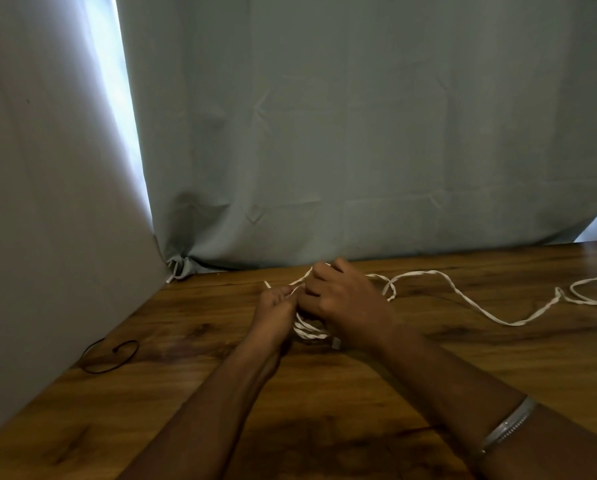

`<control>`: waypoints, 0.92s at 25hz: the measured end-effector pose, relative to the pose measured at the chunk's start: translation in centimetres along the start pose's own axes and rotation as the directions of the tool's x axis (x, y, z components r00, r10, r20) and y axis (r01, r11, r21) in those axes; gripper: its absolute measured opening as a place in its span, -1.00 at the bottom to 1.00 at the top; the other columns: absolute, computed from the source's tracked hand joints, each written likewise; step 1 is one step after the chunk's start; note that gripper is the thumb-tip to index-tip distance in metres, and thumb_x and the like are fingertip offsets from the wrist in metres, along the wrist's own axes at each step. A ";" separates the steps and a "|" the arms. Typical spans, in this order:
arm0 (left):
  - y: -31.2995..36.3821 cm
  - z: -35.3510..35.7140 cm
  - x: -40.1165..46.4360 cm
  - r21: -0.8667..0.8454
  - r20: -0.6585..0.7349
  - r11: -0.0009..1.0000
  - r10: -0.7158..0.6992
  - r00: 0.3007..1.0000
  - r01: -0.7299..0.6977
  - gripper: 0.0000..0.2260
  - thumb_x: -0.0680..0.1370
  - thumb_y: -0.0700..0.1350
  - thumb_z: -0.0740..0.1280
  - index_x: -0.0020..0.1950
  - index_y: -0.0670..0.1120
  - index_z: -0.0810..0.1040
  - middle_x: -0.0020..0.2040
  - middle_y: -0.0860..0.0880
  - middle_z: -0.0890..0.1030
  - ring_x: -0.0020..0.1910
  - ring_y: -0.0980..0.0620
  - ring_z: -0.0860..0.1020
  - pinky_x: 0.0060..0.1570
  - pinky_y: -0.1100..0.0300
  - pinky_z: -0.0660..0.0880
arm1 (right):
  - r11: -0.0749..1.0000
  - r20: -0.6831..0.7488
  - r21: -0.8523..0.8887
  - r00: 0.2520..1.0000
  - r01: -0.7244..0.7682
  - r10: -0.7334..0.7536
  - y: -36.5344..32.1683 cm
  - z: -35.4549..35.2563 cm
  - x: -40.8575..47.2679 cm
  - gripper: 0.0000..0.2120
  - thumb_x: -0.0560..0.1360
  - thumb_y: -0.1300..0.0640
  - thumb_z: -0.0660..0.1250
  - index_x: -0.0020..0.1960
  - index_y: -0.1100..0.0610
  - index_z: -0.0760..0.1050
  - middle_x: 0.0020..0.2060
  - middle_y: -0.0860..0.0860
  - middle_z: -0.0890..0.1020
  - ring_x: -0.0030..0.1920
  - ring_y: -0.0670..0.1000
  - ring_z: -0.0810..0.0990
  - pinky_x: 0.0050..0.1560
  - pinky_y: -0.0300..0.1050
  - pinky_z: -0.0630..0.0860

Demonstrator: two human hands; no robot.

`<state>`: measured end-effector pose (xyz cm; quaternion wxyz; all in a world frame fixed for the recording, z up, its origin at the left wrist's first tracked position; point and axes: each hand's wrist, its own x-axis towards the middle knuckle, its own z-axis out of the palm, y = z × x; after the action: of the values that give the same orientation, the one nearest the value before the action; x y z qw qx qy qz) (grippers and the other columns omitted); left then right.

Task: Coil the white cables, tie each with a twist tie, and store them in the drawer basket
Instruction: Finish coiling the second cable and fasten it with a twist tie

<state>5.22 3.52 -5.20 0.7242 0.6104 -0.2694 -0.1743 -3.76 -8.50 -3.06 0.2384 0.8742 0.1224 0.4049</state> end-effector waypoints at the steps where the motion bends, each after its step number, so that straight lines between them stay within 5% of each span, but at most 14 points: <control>1: 0.1 0.0 -0.1 0.002 0.012 1.000 -0.006 1.000 0.006 -0.82 0.65 -0.17 0.34 0.07 -0.23 0.70 -0.04 -0.25 0.74 -0.08 -0.18 0.72 -0.10 0.03 0.62 | 1.000 -0.018 -0.007 0.999 0.027 -0.027 0.1 0.0 -0.2 -0.82 0.39 0.12 0.57 -0.06 0.02 0.62 -0.15 -0.04 0.66 -0.07 0.06 0.50 -0.08 0.01 0.36; 5: 0.3 -0.4 0.1 -0.004 0.034 1.000 -0.014 0.999 0.014 -0.77 0.65 -0.15 0.33 0.12 -0.27 0.70 0.04 -0.29 0.73 0.01 -0.23 0.71 0.04 -0.05 0.61 | 0.998 0.019 -0.008 0.998 0.064 -0.064 0.6 0.5 -0.6 -0.82 0.37 0.18 0.56 -0.08 0.02 0.63 -0.11 -0.03 0.64 -0.10 0.07 0.56 -0.07 0.01 0.33; 7: 0.5 -0.4 0.1 0.006 0.040 1.000 -0.019 0.999 0.019 -0.78 0.64 -0.15 0.34 0.12 -0.26 0.71 0.04 -0.25 0.74 0.04 -0.23 0.72 0.08 -0.05 0.61 | 1.000 0.155 -0.005 0.988 0.003 -0.002 0.4 -0.5 0.0 -0.73 0.30 0.13 0.62 -0.05 -0.03 0.65 -0.08 -0.07 0.65 -0.08 0.05 0.61 -0.06 0.00 0.27; 12: 0.8 0.0 0.3 0.033 0.028 0.999 -0.044 0.999 0.043 -0.80 0.59 -0.21 0.36 -0.16 -0.16 0.74 -0.21 -0.20 0.72 -0.22 -0.11 0.67 -0.23 0.15 0.56 | 0.980 0.345 -0.039 0.918 -0.193 0.195 -0.9 -2.7 1.1 -0.72 0.50 0.02 0.44 0.20 -0.08 0.61 0.17 -0.05 0.64 0.22 0.09 0.60 0.07 0.00 0.25; 15: 0.8 -0.3 0.5 0.088 0.016 0.990 -0.112 0.994 0.111 -0.82 0.56 -0.12 0.41 -0.10 -0.21 0.72 -0.23 -0.25 0.68 -0.28 -0.10 0.65 -0.24 0.14 0.51 | 0.964 0.401 -0.052 0.879 -0.261 0.259 -1.7 -2.1 0.9 -0.51 0.01 0.01 0.73 -0.12 -0.16 0.63 -0.21 -0.11 0.65 -0.16 0.03 0.67 -0.17 -0.09 0.20; 17: 0.7 -0.5 0.6 0.143 0.006 0.980 -0.140 0.990 0.137 -0.80 0.56 -0.08 0.40 -0.02 -0.21 0.71 -0.24 -0.17 0.65 -0.35 -0.03 0.60 -0.31 0.18 0.46 | 0.961 0.353 -0.012 0.898 -0.275 0.262 -1.4 -1.5 0.6 -0.46 -0.15 0.04 0.75 -0.23 -0.14 0.61 -0.37 -0.11 0.59 -0.34 0.01 0.62 -0.27 -0.13 0.17; 20: 0.5 -0.8 0.8 0.107 0.024 0.982 -0.161 0.987 0.158 -0.74 0.56 -0.15 0.37 0.13 -0.30 0.67 -0.14 -0.20 0.67 -0.26 -0.06 0.62 -0.30 0.18 0.49 | 0.963 0.225 0.045 0.941 -0.267 0.251 -1.3 -1.8 0.4 -0.59 0.03 0.05 0.72 -0.24 -0.10 0.58 -0.40 -0.09 0.55 -0.40 0.01 0.57 -0.34 -0.17 0.10; 23: 0.8 -1.0 0.4 0.018 0.053 0.987 -0.159 0.986 0.158 -0.79 0.61 -0.18 0.35 0.13 -0.29 0.66 -0.27 -0.10 0.67 -0.37 0.04 0.61 -0.35 0.22 0.51 | 0.973 0.041 0.099 0.978 -0.207 0.203 -1.0 -1.7 -0.1 -0.96 0.42 -0.01 0.45 -0.18 -0.07 0.62 -0.34 -0.06 0.58 -0.41 0.05 0.56 -0.37 -0.16 0.08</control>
<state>6.12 4.20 -4.49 0.6964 0.6298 -0.2406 -0.2459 -5.16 -7.15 -2.68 0.1518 0.8994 0.0485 0.4071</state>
